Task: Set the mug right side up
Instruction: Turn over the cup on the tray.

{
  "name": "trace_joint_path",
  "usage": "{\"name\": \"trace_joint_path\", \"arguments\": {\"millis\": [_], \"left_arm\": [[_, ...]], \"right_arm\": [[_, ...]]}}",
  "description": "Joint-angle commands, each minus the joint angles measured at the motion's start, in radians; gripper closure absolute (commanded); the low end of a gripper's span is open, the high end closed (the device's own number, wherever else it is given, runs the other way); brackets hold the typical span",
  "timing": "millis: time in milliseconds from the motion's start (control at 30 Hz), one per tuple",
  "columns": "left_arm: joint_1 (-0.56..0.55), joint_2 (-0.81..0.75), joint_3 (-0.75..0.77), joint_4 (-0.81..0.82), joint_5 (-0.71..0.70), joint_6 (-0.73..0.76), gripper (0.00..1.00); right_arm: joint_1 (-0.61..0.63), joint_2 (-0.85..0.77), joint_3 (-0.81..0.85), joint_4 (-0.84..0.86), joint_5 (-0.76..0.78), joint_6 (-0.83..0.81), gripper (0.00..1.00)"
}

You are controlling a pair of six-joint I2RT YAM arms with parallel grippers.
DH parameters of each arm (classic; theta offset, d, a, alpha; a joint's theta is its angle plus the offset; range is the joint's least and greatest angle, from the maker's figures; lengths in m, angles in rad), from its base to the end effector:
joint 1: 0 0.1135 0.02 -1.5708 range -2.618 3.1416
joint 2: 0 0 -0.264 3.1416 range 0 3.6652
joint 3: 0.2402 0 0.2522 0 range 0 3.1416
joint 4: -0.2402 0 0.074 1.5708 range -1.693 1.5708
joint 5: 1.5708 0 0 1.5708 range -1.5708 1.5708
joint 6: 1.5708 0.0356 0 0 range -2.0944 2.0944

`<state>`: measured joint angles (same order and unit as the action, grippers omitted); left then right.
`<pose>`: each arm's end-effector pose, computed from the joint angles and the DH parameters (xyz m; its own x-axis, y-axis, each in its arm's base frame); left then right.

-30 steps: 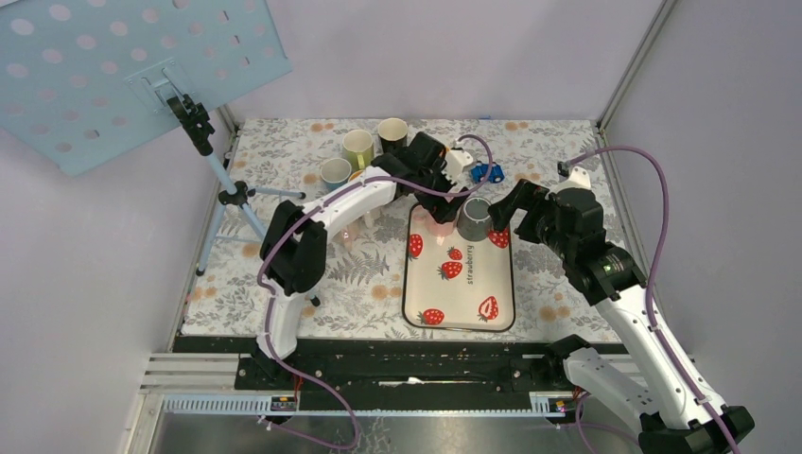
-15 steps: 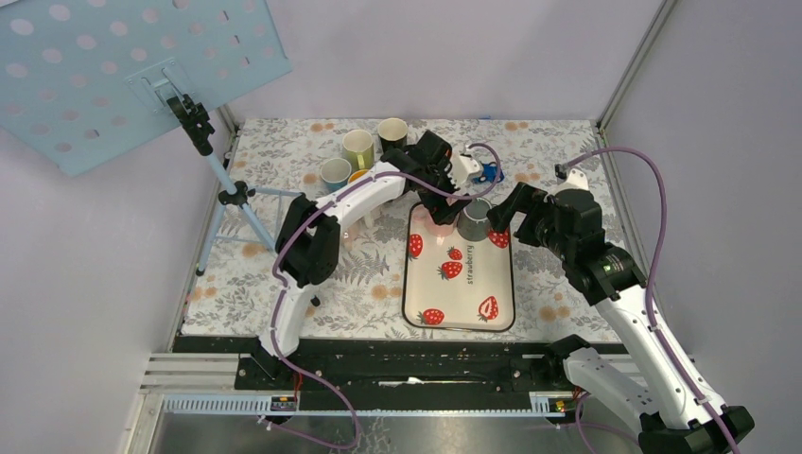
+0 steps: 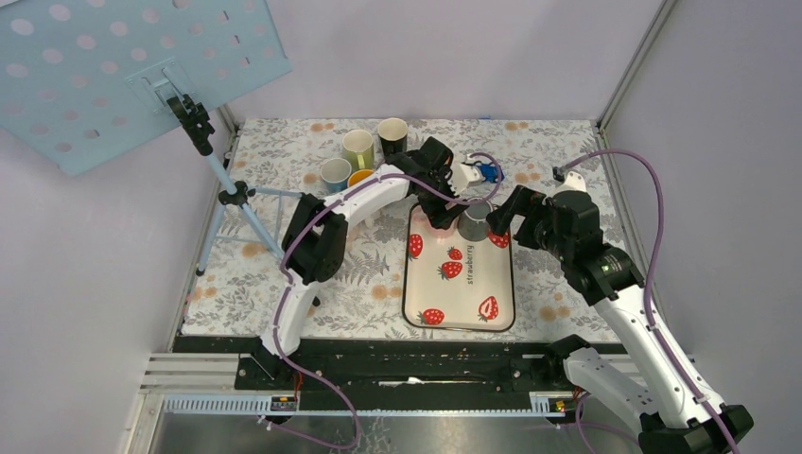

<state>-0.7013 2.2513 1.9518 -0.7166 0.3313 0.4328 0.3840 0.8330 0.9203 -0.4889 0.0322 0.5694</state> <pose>0.3704 -0.3279 0.2122 -0.2788 0.7545 -0.5941 0.9451 0.3255 -0.0301 0.1692 0.0671 0.3471 -0.4923 0.3823 -0.7820 -0.0968 0.8688 0.4856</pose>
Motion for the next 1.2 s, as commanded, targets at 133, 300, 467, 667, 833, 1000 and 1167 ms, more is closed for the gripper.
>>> {"name": "trace_joint_path", "arguments": {"millis": [133, 300, 467, 667, 833, 1000, 1167], "left_arm": [[-0.006, -0.079, -0.062, 0.068, 0.001, -0.150, 0.38], [-0.018, -0.145, -0.174, 0.131, -0.030, -0.279, 0.47], [-0.045, -0.202, -0.258, 0.153, -0.130, -0.404, 0.36], [-0.087, -0.204, -0.283, 0.126, -0.188, -0.382, 0.05], [-0.108, -0.161, -0.204, 0.059, -0.199, -0.295, 0.01], [-0.108, -0.112, -0.097, -0.031, -0.195, -0.213, 0.01], [-0.107, -0.041, 0.001, -0.111, -0.190, -0.182, 0.01]], "right_arm": [[-0.005, -0.018, -0.027, 0.020, -0.018, 0.004, 0.00], [-0.005, -0.019, -0.051, 0.041, -0.029, 0.006, 0.00], [-0.005, -0.017, -0.077, 0.069, -0.042, 0.015, 0.00], [-0.005, -0.008, -0.093, 0.089, -0.067, 0.015, 0.00], [-0.006, -0.006, -0.094, 0.091, -0.072, 0.015, 0.00], [-0.005, -0.011, -0.091, 0.083, -0.079, 0.015, 0.00], [-0.005, -0.015, -0.079, 0.061, -0.078, 0.009, 0.00]]}}
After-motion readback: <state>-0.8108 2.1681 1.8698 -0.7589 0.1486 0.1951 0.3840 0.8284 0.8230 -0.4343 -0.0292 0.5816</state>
